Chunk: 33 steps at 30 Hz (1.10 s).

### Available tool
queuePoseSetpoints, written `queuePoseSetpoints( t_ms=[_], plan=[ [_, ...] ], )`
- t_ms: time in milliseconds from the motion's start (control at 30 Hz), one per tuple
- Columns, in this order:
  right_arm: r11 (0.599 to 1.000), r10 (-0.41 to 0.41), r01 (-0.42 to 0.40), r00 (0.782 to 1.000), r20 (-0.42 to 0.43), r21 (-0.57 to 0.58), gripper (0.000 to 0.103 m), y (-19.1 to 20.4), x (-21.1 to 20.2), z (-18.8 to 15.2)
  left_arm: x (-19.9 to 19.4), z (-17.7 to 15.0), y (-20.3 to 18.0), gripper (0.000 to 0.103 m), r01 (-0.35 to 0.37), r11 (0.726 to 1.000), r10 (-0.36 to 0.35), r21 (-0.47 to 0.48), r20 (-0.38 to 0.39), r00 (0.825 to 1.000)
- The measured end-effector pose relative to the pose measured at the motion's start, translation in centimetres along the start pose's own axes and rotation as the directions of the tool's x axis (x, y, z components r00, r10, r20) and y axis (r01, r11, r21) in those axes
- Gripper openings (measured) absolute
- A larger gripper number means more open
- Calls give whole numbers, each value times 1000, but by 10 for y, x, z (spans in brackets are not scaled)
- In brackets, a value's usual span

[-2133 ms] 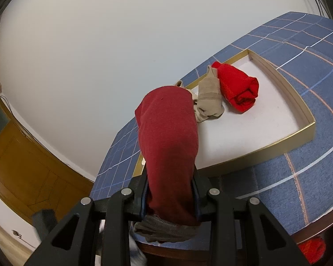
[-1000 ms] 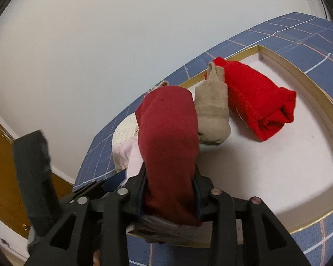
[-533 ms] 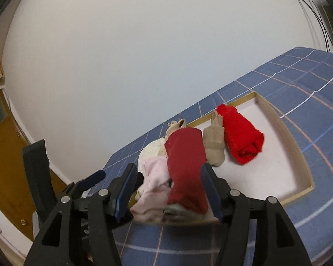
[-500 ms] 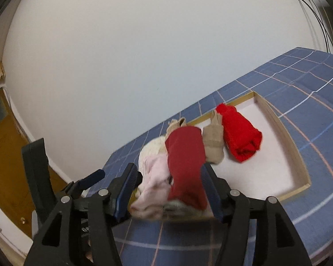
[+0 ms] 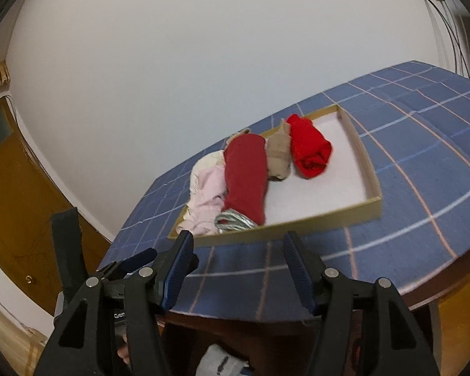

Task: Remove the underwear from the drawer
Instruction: 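Withdraw both tools from the tray down into the open drawer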

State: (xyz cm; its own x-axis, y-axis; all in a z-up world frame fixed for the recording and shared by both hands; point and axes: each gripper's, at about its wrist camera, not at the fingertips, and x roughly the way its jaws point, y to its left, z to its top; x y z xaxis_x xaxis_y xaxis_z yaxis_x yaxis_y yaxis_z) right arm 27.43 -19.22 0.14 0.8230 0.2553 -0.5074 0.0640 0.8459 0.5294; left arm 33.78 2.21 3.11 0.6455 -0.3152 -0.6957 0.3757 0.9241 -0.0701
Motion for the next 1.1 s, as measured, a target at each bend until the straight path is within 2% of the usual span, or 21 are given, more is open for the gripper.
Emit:
queuePoseSetpoints(
  t_ms=[200,400,567,833,1100],
  plan=[
    [999,-15,16,999,-33,31,62,-13,-10,-16,-5,-21,-11,100,-19,1000,19,25,-2,1000],
    [999,-16,20,998,-68,50,62,-22,-18,-38,-10,-43,-20,100,5,1000,-4,15,-29,1000],
    [999,-26,30,995,-92,45,62,-27,-27,-55,-15,-61,-32,100,-16,999,18,38,-37,999],
    [997,-38,43,996,-81,60,62,-40,-53,-76,-28,-86,-53,100,-89,992,91,91,-12,996],
    [995,-54,60,996,-77,85,62,-57,-76,-94,-34,-110,-62,100,-77,993,80,91,-39,996]
  ],
)
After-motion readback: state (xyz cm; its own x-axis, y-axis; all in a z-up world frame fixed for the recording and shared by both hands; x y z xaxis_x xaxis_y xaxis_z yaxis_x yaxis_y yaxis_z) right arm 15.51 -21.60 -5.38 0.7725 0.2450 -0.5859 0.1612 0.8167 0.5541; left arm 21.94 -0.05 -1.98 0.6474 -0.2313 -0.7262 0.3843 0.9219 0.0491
